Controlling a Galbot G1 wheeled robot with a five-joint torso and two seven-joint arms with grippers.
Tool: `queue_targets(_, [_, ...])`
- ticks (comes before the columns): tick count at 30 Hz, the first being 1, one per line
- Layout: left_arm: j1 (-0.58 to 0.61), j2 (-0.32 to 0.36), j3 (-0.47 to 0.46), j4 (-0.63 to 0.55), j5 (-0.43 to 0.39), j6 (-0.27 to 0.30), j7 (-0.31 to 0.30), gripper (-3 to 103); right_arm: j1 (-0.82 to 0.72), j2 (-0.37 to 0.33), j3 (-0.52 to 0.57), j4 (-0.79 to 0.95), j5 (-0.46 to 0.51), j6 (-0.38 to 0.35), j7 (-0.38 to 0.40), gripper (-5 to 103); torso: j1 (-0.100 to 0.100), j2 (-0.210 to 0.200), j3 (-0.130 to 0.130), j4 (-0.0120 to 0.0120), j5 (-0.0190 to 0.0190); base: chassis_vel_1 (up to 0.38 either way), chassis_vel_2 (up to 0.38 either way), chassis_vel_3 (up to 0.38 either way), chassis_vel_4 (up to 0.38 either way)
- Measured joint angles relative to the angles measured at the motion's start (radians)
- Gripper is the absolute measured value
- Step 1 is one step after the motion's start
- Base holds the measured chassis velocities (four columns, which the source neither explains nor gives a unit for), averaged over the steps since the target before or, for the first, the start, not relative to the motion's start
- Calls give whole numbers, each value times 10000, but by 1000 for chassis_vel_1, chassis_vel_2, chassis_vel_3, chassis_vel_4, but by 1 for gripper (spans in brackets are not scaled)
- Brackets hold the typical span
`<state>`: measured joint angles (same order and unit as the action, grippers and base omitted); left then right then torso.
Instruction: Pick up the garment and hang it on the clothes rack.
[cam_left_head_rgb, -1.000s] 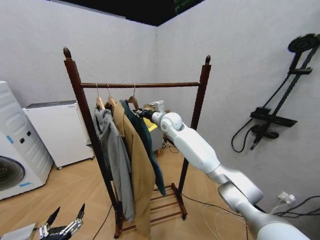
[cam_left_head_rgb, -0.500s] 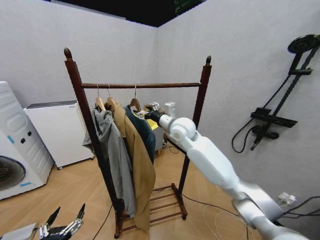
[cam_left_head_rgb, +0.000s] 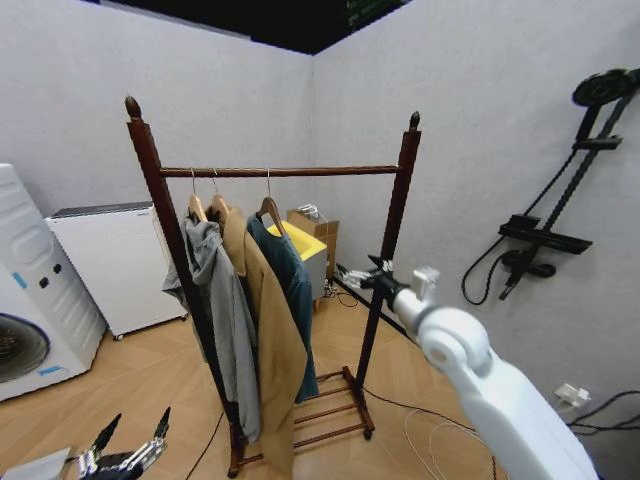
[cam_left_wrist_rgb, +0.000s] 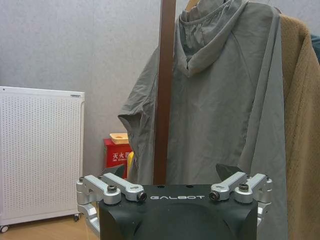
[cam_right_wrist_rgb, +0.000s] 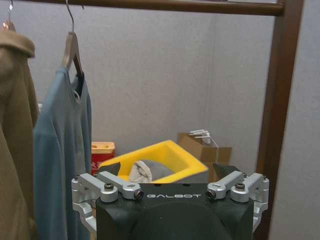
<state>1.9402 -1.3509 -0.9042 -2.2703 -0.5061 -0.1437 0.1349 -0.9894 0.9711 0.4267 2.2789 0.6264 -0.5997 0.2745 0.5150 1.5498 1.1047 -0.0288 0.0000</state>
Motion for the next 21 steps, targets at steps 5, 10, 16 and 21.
queue_targets(5, [0,-1,0,0,0,1,-1,100,-1911,1007,572,524,-1392,431,-313,100,2,-1,1,3,-1,2,-14,-25,2])
queue_targets(10, [0,0,0,0,0,0,-2,100,-3532,2307,868,1261,-2415,876,-790,100,2,-1,2,3,-3,4,-85,-107,5])
queue_targets(16, [0,0,0,0,-1,0,-1,100,-4254,2630,1146,1894,-2939,1068,-877,100,0,-1,1,3,-3,27,-147,-162,16])
queue_targets(21, [0,0,0,-1,0,0,-1,100,-4512,2677,1459,2103,-3025,1277,-884,100,3,-2,2,3,-2,45,-236,-222,46])
